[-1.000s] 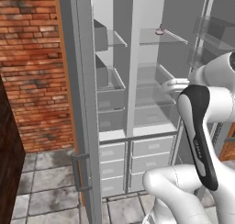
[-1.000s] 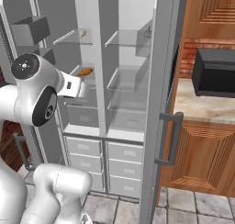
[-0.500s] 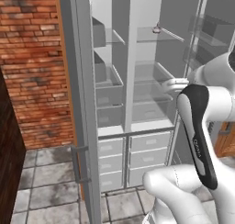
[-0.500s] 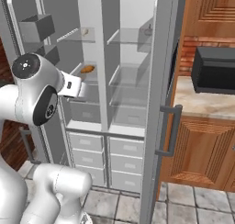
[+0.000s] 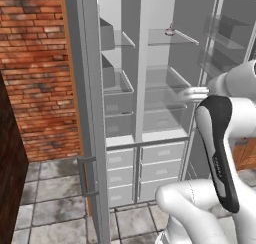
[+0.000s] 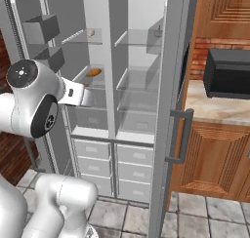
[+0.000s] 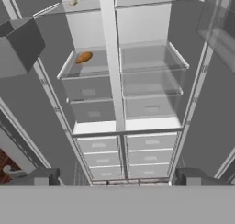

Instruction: There's a fish in the fridge that needs to be moved to the freezer for freezing. Pick up the fish from the fridge, place it on any shelf in the freezer, and close the fridge and freezer doors when done.

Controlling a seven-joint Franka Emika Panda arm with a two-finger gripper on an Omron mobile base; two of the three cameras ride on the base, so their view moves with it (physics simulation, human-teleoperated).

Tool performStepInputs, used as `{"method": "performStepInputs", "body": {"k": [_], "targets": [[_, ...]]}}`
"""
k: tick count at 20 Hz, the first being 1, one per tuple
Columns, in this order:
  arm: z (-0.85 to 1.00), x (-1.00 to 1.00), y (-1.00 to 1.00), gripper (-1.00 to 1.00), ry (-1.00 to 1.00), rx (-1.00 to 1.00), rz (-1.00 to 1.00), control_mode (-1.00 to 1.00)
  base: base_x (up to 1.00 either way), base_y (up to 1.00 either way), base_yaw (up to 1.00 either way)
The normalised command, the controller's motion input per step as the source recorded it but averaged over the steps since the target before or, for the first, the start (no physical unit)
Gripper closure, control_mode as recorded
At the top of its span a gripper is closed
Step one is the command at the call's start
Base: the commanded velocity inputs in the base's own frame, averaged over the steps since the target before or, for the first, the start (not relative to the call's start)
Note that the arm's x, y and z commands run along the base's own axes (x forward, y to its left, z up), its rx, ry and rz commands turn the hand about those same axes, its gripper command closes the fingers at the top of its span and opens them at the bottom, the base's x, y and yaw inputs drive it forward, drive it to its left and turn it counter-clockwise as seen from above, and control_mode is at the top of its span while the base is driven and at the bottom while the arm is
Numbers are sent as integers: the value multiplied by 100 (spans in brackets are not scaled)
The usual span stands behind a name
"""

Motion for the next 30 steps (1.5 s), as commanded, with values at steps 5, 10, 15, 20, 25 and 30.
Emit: {"method": "performStepInputs", "body": {"k": [5,10,15,20,25,30], "targets": [[1,-60,59,-100,-19,0,0,-100,0,0,0],[0,-15,98,-100,-25,0,0,-100,0,0,0],[0,-2,100,-100,-26,0,0,-100,0,0,0],[0,-7,95,-100,-28,0,0,-100,0,0,0],[-20,25,95,-100,-20,0,-1,-100,0,0,0],[-33,40,88,-100,-15,0,-12,-100,0,0,0]]}}
